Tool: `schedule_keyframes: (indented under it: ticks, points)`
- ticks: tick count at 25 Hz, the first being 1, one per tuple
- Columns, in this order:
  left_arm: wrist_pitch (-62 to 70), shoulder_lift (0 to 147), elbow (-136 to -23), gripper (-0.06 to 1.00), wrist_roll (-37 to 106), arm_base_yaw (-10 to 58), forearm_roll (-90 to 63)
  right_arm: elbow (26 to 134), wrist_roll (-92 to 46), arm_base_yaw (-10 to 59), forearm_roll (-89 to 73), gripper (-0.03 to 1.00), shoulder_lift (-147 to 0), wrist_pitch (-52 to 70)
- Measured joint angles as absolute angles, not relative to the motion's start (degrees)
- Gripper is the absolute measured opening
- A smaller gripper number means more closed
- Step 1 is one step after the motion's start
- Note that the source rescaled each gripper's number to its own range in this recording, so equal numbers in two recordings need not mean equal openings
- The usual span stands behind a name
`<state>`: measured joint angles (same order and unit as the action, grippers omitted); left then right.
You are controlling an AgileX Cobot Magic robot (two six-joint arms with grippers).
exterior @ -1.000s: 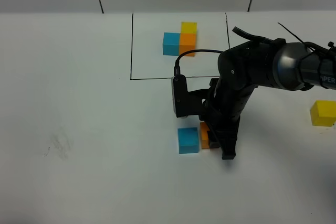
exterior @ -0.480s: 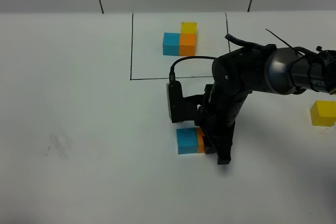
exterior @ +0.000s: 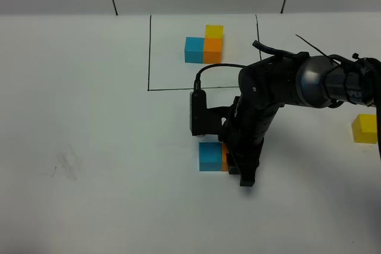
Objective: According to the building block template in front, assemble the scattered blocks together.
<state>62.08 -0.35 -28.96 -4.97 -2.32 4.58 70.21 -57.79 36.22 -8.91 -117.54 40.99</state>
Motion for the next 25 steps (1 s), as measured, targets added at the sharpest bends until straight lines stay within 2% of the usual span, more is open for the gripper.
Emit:
schedule_keyframes:
  ticks: [2, 3, 6, 7, 8, 10, 13, 19, 25]
  points:
    - [62.08, -0.35, -28.96, 0.6, -4.97, -2.32, 4.58, 70.15, -56.07, 36.22, -8.69, 0.24, -117.03, 40.88]
    - [62.08, -0.35, -28.96, 0.6, -4.97, -2.32, 4.58, 69.95, -54.97, 36.22, -8.49, 0.34, -116.38, 40.95]
    - [62.08, -0.35, -28.96, 0.6, -4.97, -2.32, 4.58, 69.82, -50.44, 36.22, -6.97, 0.74, -111.97, 42.27]
    - [62.08, -0.35, -28.96, 0.6, -4.97, -2.32, 4.58, 69.82, -48.0, 36.22, -6.16, 0.85, -109.74, 42.95]
    - [62.08, -0.35, -28.96, 0.6, -4.97, -2.32, 4.58, 69.75, -45.61, 36.22, -4.92, 0.92, -107.38, 43.63]
    - [62.08, -0.35, -28.96, 0.6, -4.97, -2.32, 4.58, 68.75, -39.2, 35.46, -2.59, 0.98, -103.05, 44.09]
    - [62.08, -0.35, -28.96, 0.6, -4.97, -2.32, 4.58, 64.94, -28.34, 30.49, -1.07, 1.0, -96.8, 42.06]
    - [62.08, -0.35, -28.96, 0.6, -4.97, -2.32, 4.58, 57.82, -6.21, 12.06, 0.0, 0.99, -91.47, 35.99]
    - [62.08, -0.35, -28.96, 0.6, -4.97, -2.32, 4.58, 57.01, -0.63, 0.78, 3.5, 0.98, -94.4, 35.3]
